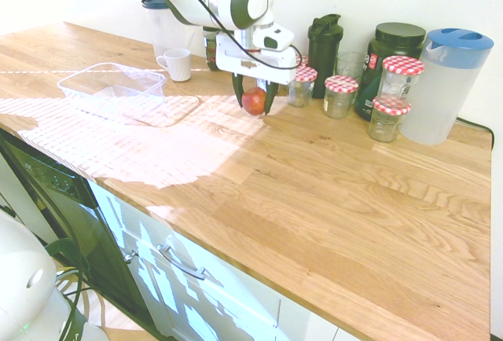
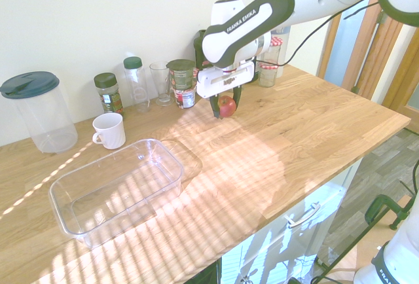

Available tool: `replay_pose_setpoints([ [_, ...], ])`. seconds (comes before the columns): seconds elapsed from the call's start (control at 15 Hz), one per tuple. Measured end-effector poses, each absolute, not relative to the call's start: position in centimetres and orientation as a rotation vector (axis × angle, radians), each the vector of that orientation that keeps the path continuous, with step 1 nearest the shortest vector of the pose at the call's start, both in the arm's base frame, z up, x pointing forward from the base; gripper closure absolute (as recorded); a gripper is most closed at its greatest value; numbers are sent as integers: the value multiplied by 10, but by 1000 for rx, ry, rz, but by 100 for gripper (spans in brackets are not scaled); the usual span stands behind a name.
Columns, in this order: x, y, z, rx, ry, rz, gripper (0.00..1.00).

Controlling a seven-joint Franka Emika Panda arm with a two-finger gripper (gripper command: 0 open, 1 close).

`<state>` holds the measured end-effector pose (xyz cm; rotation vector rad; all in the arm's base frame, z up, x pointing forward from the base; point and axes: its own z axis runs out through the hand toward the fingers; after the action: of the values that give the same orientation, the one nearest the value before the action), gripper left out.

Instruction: Put the apple into the container

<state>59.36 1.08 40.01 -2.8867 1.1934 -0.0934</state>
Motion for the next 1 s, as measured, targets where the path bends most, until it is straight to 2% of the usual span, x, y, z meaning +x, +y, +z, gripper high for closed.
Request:
replay_pose_setpoints([
  [0.27,553,119,507,-2876,943,-79,100],
  [0.4,530,180,522,-2896,808,-79,100],
  [0.67,490,276,500,-2928,669,-42,100],
  [1.0,451,340,419,-2949,621,-14,100],
])
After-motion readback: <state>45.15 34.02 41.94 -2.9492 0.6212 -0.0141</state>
